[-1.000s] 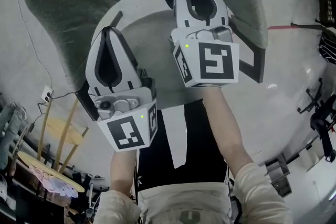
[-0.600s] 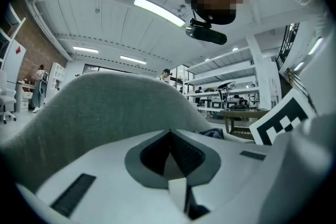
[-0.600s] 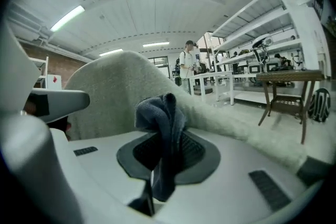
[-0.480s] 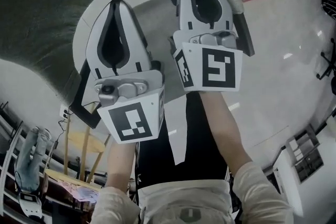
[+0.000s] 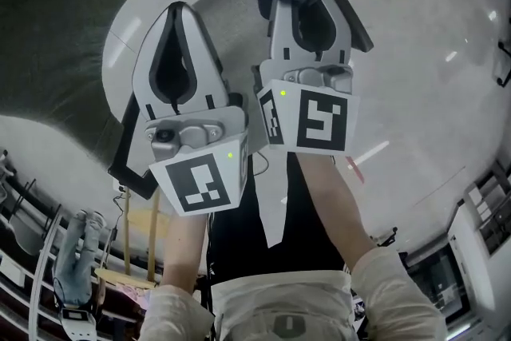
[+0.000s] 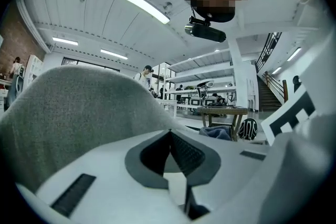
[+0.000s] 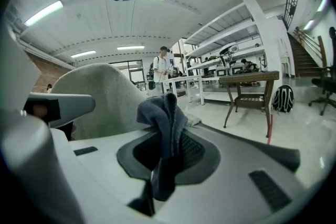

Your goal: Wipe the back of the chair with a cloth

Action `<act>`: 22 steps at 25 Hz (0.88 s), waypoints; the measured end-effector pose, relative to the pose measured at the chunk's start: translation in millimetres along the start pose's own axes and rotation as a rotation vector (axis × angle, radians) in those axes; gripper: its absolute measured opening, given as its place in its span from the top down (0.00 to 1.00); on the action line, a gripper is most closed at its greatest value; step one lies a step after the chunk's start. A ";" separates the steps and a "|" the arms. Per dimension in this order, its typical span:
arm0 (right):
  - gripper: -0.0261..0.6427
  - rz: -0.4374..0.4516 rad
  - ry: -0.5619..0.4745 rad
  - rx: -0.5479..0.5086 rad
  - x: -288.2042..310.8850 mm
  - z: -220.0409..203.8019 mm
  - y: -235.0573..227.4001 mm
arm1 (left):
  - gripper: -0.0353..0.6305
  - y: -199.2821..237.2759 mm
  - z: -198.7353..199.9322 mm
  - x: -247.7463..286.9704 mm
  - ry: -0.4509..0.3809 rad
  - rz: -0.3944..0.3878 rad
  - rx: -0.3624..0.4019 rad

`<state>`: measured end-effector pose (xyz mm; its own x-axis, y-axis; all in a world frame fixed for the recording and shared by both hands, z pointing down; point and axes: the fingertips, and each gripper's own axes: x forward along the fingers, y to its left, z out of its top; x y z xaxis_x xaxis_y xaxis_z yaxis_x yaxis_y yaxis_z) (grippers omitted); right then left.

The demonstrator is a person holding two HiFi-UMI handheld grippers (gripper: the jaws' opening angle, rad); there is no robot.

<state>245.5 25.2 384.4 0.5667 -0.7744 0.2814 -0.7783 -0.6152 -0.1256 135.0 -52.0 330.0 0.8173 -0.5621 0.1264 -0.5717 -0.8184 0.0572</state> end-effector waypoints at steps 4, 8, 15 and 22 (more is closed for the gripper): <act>0.87 -0.055 0.008 0.016 -10.8 -6.0 -9.8 | 0.93 -9.4 0.0 -1.0 0.003 -0.031 0.004; 0.87 -0.083 0.027 0.032 -17.5 -13.1 -16.6 | 0.93 -13.4 0.5 -3.2 0.003 -0.045 0.006; 0.87 -0.095 0.032 0.036 -19.7 -15.6 -15.9 | 0.93 -2.2 -2.0 -12.6 0.002 -0.024 0.001; 0.87 0.030 -0.074 -0.039 -12.9 55.5 23.2 | 0.92 16.6 46.8 -27.2 -0.080 0.067 -0.014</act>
<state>235.1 12.7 325.0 0.5602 -0.8021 0.2068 -0.8043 -0.5864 -0.0956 106.6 -55.8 281.2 0.7800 -0.6237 0.0512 -0.6258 -0.7773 0.0648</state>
